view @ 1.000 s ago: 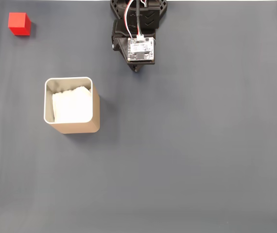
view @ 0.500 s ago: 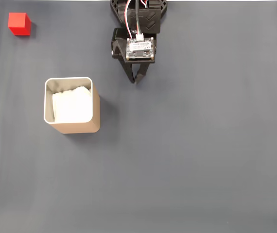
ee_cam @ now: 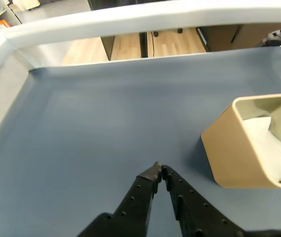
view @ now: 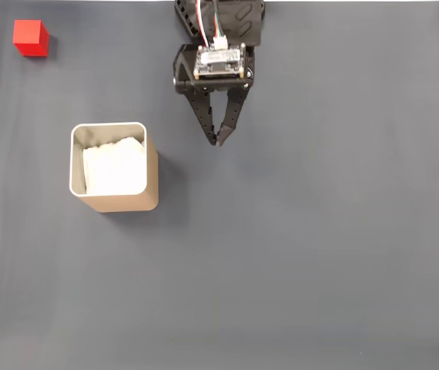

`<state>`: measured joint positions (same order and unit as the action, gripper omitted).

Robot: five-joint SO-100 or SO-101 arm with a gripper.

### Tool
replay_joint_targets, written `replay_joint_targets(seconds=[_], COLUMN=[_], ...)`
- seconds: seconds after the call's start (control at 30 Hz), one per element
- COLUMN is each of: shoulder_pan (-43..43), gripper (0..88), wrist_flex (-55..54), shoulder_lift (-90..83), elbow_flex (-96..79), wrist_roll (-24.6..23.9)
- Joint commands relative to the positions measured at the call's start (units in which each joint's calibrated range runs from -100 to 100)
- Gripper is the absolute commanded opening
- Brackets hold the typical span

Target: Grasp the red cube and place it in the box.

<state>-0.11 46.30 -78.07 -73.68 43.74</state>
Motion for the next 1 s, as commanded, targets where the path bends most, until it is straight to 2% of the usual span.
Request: replay_joint_targets(seconds=[0.0,0.27,0.47,0.73,0.97], shoulder_pan=[1.9,8.0,16.4,29.8,39.4], gripper=[0.2,0.2,0.8,0.8,0.8], wrist_flex=[2.4,10.6,18.2,23.6,24.1], shoulder_lift=[6.5,15.9,20.0,23.4,26.4], elbow_flex=[12.1,29.5,39.1,42.7,42.2], wrist_roll=[-0.5,-0.4,0.4,2.4,3.3])
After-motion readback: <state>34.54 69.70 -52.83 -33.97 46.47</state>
